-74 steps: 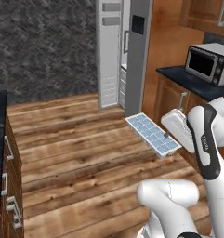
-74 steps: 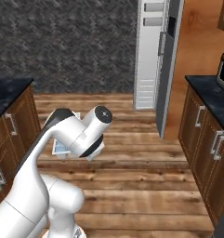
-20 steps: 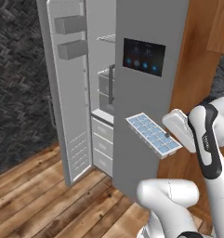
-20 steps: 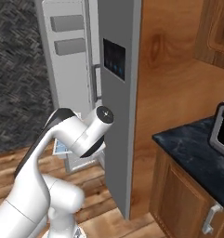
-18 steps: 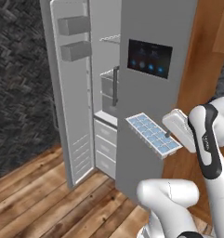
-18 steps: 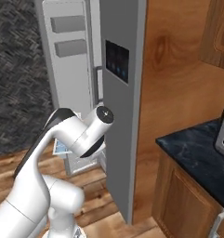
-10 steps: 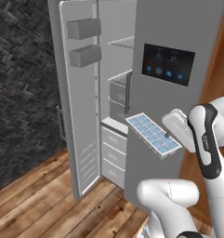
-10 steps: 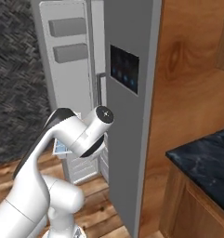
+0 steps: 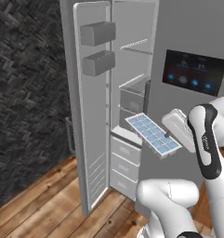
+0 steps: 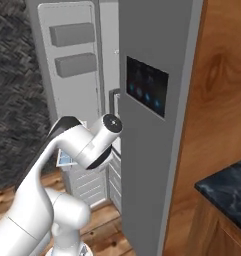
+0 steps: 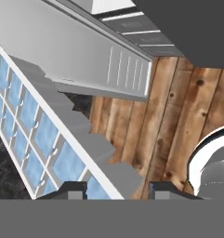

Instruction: The ice cube tray has been filled with water. Take the tray and place it in the freezer to make ice. Close the freezer door after placing the tray.

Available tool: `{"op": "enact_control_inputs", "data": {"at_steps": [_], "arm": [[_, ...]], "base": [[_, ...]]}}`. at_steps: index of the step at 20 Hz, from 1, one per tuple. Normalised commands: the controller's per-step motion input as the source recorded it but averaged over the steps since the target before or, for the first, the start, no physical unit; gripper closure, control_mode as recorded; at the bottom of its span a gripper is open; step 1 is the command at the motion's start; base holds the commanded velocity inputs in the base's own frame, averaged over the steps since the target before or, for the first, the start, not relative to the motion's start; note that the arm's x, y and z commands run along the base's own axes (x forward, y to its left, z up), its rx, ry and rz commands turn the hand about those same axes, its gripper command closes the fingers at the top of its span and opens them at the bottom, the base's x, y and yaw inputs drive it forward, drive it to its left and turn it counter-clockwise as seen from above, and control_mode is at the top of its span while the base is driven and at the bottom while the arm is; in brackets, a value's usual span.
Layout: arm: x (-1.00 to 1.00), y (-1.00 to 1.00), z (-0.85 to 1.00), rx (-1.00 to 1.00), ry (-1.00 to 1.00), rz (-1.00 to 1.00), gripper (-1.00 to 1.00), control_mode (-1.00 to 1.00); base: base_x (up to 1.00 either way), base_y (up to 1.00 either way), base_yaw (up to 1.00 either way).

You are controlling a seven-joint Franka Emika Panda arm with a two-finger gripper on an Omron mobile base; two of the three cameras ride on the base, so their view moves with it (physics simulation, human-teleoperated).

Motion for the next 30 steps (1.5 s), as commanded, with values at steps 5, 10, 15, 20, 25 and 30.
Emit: {"op": "enact_control_inputs", "data": {"at_steps": [5,10,15,20,25,30], "arm": [[0.0,0.0,0.0,0.0,0.0,0.0,1.0,1.0],[0.0,0.0,0.0,0.0,0.0,0.0,1.0,1.0],[0.0,0.0,0.0,0.0,0.0,0.0,1.0,1.0],[0.0,0.0,0.0,0.0,0.0,0.0,1.0,1.0],[0.0,0.0,0.0,0.0,0.0,0.0,1.0,1.0],[0.0,0.0,0.0,0.0,0.0,0.0,1.0,1.0]], "base": [[0.68,0.0,-0.15],[0.67,0.01,-0.17],[0.54,0.15,-0.18],[0.17,0.17,-0.15],[0.04,0.06,-0.18],[0.28,0.34,-0.25]]}}
